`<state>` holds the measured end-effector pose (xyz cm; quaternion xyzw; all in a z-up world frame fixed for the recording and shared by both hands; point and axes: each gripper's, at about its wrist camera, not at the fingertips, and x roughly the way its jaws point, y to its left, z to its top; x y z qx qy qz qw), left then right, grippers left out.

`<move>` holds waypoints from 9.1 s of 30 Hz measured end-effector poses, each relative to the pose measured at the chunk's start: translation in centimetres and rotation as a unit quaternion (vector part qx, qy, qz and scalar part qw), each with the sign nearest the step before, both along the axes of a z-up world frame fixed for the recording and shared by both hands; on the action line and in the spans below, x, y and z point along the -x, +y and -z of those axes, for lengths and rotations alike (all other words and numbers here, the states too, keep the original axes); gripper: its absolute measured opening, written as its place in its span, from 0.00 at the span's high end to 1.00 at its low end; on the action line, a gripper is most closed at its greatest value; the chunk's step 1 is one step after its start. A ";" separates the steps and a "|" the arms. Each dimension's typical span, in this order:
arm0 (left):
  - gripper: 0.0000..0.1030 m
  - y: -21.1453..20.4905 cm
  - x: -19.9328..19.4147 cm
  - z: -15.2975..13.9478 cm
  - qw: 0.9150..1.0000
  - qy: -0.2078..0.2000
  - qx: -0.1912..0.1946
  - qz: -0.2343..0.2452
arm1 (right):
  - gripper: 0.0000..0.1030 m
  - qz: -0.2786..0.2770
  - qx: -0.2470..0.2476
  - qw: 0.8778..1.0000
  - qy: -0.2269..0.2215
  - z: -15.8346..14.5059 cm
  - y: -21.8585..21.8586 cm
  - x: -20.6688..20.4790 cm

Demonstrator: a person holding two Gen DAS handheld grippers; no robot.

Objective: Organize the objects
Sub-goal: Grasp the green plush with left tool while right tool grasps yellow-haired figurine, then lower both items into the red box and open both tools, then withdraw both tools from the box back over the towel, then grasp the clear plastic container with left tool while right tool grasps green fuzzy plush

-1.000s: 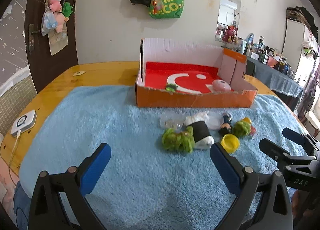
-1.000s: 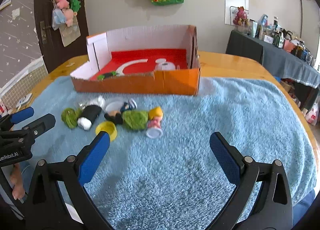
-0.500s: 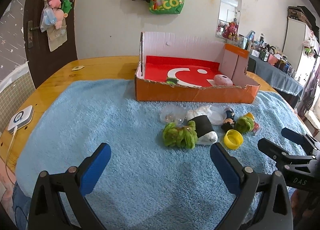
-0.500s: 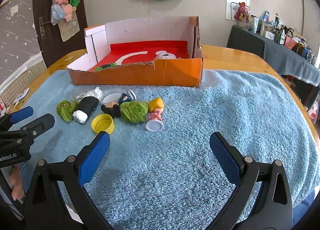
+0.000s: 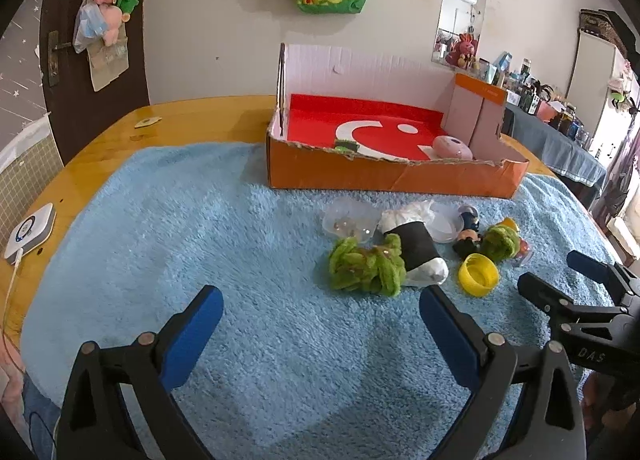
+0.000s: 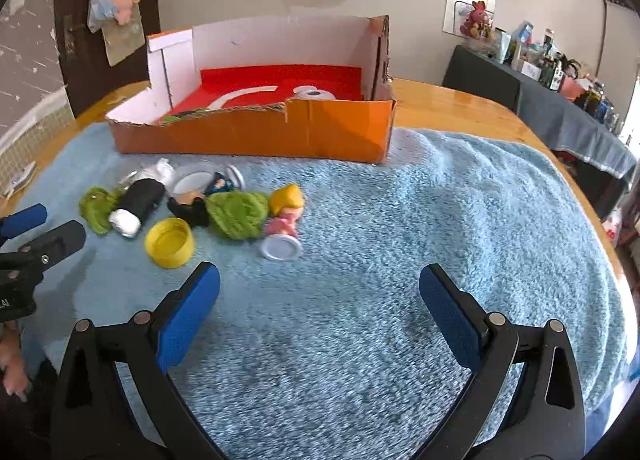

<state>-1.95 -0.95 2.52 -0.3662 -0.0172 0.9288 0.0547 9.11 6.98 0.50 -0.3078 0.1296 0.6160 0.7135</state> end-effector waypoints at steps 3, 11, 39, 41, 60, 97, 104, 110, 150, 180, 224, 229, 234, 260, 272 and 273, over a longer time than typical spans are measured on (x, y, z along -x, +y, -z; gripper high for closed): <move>0.06 -0.1 0.6 0.2 1.000 -0.007 0.001 0.001 | 0.02 0.000 0.008 1.000 -0.003 -0.2 0.5 -0.1; 0.15 0.2 2.7 0.3 0.999 -0.028 -0.004 0.023 | 0.22 0.002 0.043 0.999 -0.016 -0.7 2.6 -0.3; 0.62 1.5 2.9 -1.3 0.995 -0.011 -0.043 0.085 | 0.81 -0.052 0.025 0.998 0.029 -3.0 3.0 0.8; 0.62 1.4 2.6 -1.7 0.995 -0.004 -0.044 0.084 | 0.81 -0.053 0.015 0.998 0.028 -3.6 2.6 1.1; 0.62 1.2 1.3 -4.0 0.995 0.029 -0.041 0.082 | 0.81 -0.054 -0.008 0.998 0.032 -5.1 1.3 2.0; 0.62 5.5 13.7 -5.6 0.978 -0.063 -0.012 0.200 | 0.81 -0.109 0.115 0.986 0.046 -8.2 13.6 2.2; 0.62 6.3 15.2 -4.0 0.970 -0.088 0.009 0.227 | 0.81 -0.106 0.155 0.981 0.051 -7.1 15.5 1.7; 0.62 7.0 16.1 -2.5 0.964 -0.110 0.026 0.239 | 0.81 -0.104 0.186 0.976 0.053 -6.1 16.6 1.6; 0.55 6.9 16.6 -2.0 0.961 -0.116 0.018 0.251 | 0.81 -0.091 0.214 0.971 0.052 -4.8 17.6 1.4; 0.39 3.6 12.0 -6.3 0.977 -0.055 -0.028 0.207 | 0.78 -0.071 0.138 0.985 0.074 -8.6 12.2 0.5; 0.07 0.4 -1.0 -4.3 0.996 0.036 -0.047 0.067 | 0.09 -0.024 -0.068 0.997 0.014 -5.6 -2.7 4.1; 0.07 0.7 -1.4 -3.6 0.997 0.040 -0.039 0.060 | 0.09 -0.015 -0.069 0.997 0.017 -4.5 -3.0 3.7; 0.07 0.7 -1.7 -2.7 0.997 0.030 -0.045 0.055 | 0.09 -0.011 -0.051 0.998 0.025 -3.4 -2.7 3.4; 0.09 0.0 1.9 -1.0 0.997 -0.018 -0.041 0.063 | 0.09 0.005 0.008 0.999 0.045 -1.7 0.5 1.4; 0.21 -0.1 6.4 0.1 0.995 -0.062 -0.011 0.076 | 0.09 -0.006 0.044 0.999 0.020 -1.8 3.6 0.6; 0.23 0.0 6.7 0.1 0.995 -0.065 -0.010 0.079 | 0.09 -0.010 0.047 0.999 0.020 -1.9 3.8 0.6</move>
